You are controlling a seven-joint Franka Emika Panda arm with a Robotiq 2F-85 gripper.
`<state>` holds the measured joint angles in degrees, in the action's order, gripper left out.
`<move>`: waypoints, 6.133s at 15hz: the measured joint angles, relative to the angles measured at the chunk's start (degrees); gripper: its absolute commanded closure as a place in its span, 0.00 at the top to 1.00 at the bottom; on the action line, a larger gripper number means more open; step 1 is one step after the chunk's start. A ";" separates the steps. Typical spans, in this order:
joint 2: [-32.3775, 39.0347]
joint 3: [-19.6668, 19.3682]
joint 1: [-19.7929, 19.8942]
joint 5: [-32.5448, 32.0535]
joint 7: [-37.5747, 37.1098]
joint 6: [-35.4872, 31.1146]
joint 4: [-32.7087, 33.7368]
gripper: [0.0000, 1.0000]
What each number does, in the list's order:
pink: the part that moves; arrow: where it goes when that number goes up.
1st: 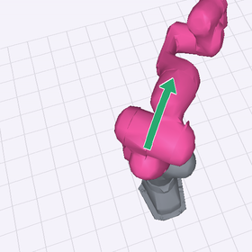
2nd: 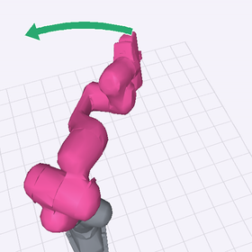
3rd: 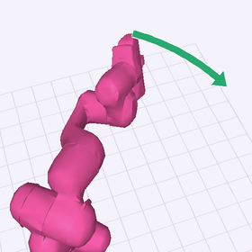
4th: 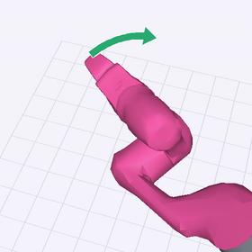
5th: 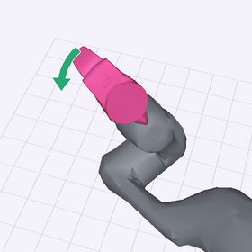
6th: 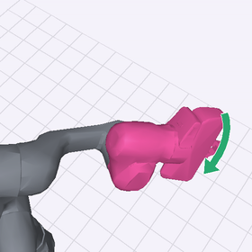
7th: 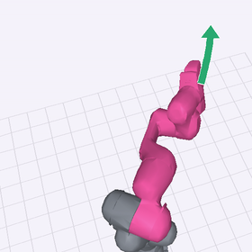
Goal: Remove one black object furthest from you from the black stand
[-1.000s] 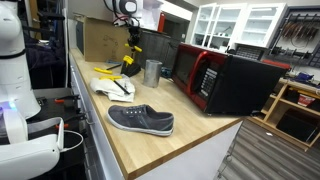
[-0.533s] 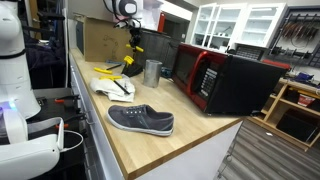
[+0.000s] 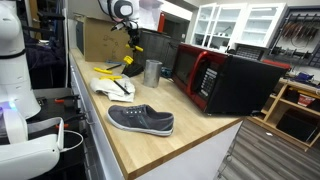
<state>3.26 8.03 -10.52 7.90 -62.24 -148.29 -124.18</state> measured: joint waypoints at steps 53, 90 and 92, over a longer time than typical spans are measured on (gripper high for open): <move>-12.35 -1.24 1.35 -10.77 37.17 46.80 9.80 0.05; -6.65 0.90 2.46 -44.84 32.64 34.36 -14.18 0.05; -10.89 1.13 2.25 -44.32 36.03 30.38 -17.51 0.05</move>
<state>-7.63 9.16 -8.27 -36.43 -26.21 -117.91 -141.68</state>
